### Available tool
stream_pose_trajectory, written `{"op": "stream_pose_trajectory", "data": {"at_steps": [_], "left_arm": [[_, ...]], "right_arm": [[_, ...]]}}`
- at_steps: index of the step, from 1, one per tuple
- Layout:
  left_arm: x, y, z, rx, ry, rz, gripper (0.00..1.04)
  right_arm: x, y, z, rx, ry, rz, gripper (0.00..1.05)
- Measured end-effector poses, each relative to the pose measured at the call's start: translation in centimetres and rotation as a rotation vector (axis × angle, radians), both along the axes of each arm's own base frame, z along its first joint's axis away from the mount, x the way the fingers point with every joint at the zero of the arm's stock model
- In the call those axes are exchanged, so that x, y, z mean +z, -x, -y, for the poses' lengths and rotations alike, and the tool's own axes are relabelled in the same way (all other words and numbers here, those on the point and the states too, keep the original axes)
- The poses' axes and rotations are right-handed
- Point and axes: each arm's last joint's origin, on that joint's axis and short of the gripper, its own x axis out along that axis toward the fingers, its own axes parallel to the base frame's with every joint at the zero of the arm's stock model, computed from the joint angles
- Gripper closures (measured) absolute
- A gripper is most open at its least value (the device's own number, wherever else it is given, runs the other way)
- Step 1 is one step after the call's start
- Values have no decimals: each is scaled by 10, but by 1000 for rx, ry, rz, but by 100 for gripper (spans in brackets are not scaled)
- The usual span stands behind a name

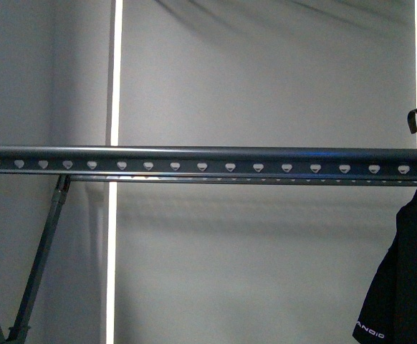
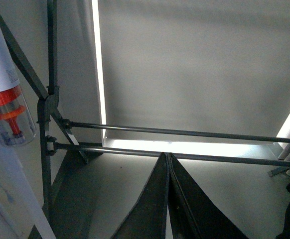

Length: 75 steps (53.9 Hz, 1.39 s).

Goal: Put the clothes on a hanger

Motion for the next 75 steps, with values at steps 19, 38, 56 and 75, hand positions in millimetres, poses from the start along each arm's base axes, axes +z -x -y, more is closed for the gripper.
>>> {"op": "stream_pose_trajectory", "data": {"at_steps": [19,38,56,75], "left_arm": [[-22,29,0,2,-1,2,101],[-29,41,0,2,-1,6,101],[-32,51,0,3,-3,30,101],[-32,58,0,2,-3,29,101]], "right_arm": [[-13,-36,-23,-31,9,-66,102],[-47,-39,-23,-39,5,-114,102],[-74,-27,-30,-40,106,-81,76],[-26,81,-50,-177,397,418,21]]}}
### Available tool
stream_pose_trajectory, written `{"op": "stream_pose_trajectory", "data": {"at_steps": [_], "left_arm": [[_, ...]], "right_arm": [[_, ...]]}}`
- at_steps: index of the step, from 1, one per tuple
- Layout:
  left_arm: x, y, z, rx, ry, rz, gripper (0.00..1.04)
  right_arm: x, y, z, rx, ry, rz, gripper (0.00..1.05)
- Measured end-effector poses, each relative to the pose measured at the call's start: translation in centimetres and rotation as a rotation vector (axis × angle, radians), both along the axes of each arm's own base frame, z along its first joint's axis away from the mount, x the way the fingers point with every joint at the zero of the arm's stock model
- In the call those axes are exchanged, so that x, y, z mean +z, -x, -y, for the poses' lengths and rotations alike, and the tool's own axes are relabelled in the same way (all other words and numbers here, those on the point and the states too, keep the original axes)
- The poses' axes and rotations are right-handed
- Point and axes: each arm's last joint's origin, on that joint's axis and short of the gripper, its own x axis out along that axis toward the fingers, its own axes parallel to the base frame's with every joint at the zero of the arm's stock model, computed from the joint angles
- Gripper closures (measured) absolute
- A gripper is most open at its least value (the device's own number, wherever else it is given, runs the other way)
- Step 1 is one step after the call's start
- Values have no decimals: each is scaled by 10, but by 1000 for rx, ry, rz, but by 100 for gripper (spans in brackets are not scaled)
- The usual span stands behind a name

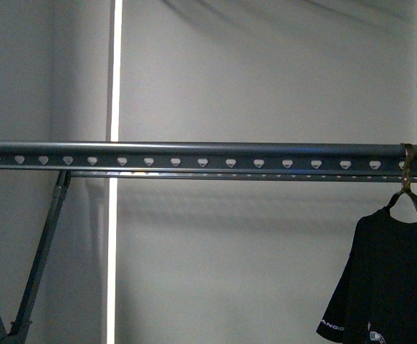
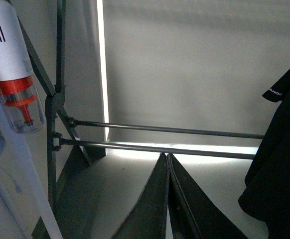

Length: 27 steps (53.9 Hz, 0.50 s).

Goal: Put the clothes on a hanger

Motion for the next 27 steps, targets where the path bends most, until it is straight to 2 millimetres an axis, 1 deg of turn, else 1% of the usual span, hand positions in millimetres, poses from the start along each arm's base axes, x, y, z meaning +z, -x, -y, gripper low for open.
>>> {"op": "stream_pose_trajectory", "data": {"at_steps": [1,4,5,6,7,8,9,10,11,12,13,14,15,16,17,19,20,22,27], "left_arm": [[0,0,0,0,0,0,101],[0,1,0,0,0,2,101],[0,2,0,0,0,1,101],[0,2,0,0,0,1,101],[0,3,0,0,0,1,101],[0,3,0,0,0,1,101],[0,3,0,0,0,1,101],[0,4,0,0,0,0,101],[-1,5,0,0,0,-1,101],[-3,8,0,0,0,-19,101],[-4,10,0,-3,0,-30,101],[-5,12,0,-1,0,-32,101],[-4,13,0,0,0,-21,101],[-4,14,0,0,0,-10,101],[-3,15,0,0,0,-7,101],[-3,15,0,0,0,-7,101],[-3,15,0,0,0,-7,101],[-3,15,0,0,0,-7,101],[-3,15,0,0,0,-7,101]], "right_arm": [[1,6,-1,5,8,15,19],[0,44,-11,51,47,76,7],[-3,55,-14,64,50,84,6],[-9,70,-19,85,58,96,6],[-13,77,-22,97,65,101,7],[-22,93,-29,125,77,103,8],[-29,102,-32,145,84,94,8],[-41,114,-38,174,80,75,7],[-47,120,-40,184,77,66,7],[-62,132,-45,193,70,49,7],[-67,137,-47,195,70,51,7],[-79,147,-51,184,75,56,7],[-83,151,-53,173,82,57,7],[-92,158,-56,148,89,51,7],[-96,162,-58,116,107,42,9],[-104,167,-64,32,128,0,16],[-106,168,-65,13,137,-11,18],[-116,172,-71,-46,181,-56,26],[-131,178,-76,-91,227,-119,39]]}}
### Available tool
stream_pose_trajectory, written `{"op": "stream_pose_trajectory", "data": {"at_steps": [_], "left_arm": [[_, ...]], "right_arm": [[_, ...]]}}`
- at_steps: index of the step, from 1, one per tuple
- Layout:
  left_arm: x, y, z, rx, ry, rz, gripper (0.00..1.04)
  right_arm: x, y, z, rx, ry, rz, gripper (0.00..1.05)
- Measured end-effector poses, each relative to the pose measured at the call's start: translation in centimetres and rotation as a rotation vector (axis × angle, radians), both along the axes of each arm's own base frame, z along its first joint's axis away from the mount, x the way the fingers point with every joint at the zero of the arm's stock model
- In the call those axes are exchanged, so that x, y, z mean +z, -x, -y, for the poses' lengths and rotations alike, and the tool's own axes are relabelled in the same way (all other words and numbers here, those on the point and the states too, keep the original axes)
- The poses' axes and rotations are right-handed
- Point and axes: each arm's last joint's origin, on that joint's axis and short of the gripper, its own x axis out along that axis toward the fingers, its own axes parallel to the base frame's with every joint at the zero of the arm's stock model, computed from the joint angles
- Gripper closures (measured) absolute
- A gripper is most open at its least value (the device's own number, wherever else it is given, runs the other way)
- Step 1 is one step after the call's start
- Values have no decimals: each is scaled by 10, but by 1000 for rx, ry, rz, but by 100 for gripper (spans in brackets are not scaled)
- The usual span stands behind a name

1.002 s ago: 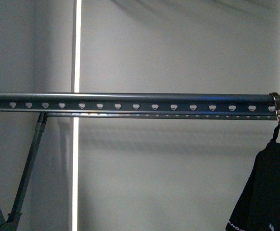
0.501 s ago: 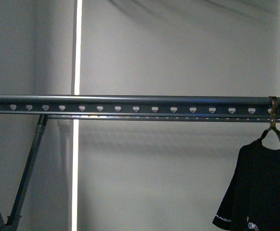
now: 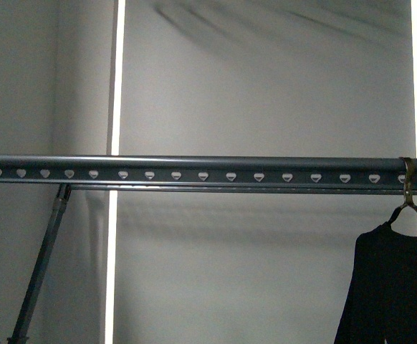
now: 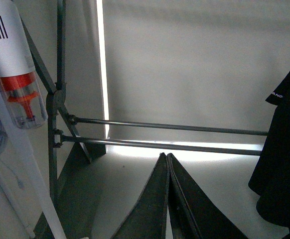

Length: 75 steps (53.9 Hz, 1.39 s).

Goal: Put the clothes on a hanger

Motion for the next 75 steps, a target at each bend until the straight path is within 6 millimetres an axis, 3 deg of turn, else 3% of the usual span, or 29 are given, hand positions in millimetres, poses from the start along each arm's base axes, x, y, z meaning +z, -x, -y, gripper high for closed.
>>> {"op": "stream_pose_trajectory", "data": {"at_steps": [5,14,19,50,71,73,75], "left_arm": [[0,0,0,1,0,0,101],[0,0,0,0,0,0,101],[0,0,0,0,0,1,101],[0,0,0,0,0,1,101],[0,0,0,0,0,1,101],[0,0,0,0,0,1,95],[0,0,0,0,0,1,86]], "right_arm": [[-6,3,0,-17,26,10,53],[-16,4,-1,-13,44,19,89],[-20,4,-1,-14,46,18,103],[-41,4,-1,-13,48,21,102],[-41,4,-1,-13,48,23,102],[-41,4,-1,-14,50,23,101],[-41,4,-1,-14,49,23,93]]}}
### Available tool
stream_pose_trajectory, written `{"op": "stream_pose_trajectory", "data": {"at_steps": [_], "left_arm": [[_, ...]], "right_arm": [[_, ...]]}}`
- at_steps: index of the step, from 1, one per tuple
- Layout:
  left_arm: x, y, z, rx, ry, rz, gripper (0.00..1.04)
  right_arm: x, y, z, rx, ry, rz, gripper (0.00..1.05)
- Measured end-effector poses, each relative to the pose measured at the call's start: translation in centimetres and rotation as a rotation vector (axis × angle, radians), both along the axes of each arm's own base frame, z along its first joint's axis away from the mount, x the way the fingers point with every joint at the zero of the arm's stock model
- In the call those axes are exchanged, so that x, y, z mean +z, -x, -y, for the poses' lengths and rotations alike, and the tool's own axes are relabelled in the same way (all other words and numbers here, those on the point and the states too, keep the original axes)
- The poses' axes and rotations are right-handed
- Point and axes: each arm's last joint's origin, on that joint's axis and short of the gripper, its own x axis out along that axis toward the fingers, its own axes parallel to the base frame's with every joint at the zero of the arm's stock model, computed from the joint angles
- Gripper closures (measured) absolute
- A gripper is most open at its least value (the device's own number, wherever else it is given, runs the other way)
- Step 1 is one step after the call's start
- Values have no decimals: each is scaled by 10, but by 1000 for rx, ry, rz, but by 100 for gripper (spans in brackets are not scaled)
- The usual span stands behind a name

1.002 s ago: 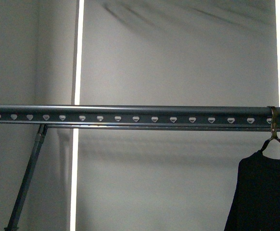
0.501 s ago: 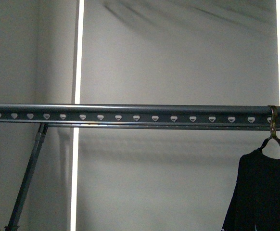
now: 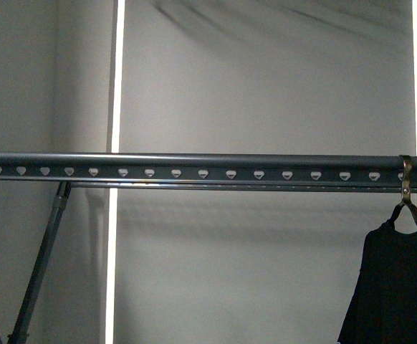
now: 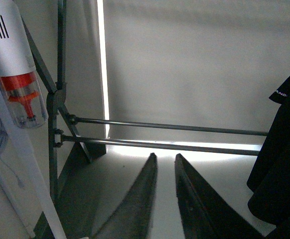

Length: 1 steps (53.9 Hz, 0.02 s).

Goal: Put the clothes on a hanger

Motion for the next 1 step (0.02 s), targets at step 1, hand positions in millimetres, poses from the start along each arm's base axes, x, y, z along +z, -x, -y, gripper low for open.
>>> {"op": "stream_pose_trajectory", "data": {"at_steps": [1], "left_arm": [[0,0,0,0,0,0,81]], "right_arm": [[0,0,0,0,0,0,88]]}}
